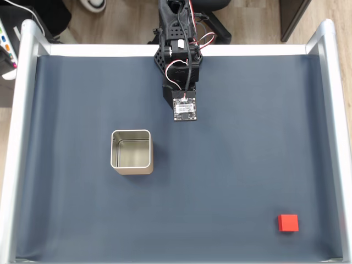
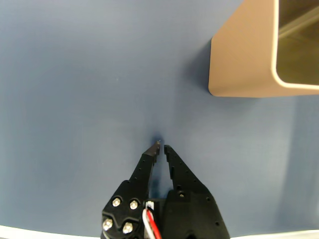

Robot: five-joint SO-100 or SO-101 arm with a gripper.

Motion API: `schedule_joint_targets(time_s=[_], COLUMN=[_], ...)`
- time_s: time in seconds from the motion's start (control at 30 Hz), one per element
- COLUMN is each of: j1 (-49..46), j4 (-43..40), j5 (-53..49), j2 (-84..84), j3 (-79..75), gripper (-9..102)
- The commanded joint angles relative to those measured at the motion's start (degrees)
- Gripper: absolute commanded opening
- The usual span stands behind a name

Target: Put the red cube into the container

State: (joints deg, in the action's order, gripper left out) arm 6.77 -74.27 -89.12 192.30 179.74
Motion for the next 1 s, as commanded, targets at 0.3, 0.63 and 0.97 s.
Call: schedule_joint_targets(time_s=[0.3,0.63,0.97], j1=[0.7,1.0,2.5], j4=[-0.2,-0.1,6.2], j5=[0.1,-0.3,-3.4], j2=[0.0,0.0,0.0], j3=[-0.4,-0.4,-0.4], gripper=[0,0,0])
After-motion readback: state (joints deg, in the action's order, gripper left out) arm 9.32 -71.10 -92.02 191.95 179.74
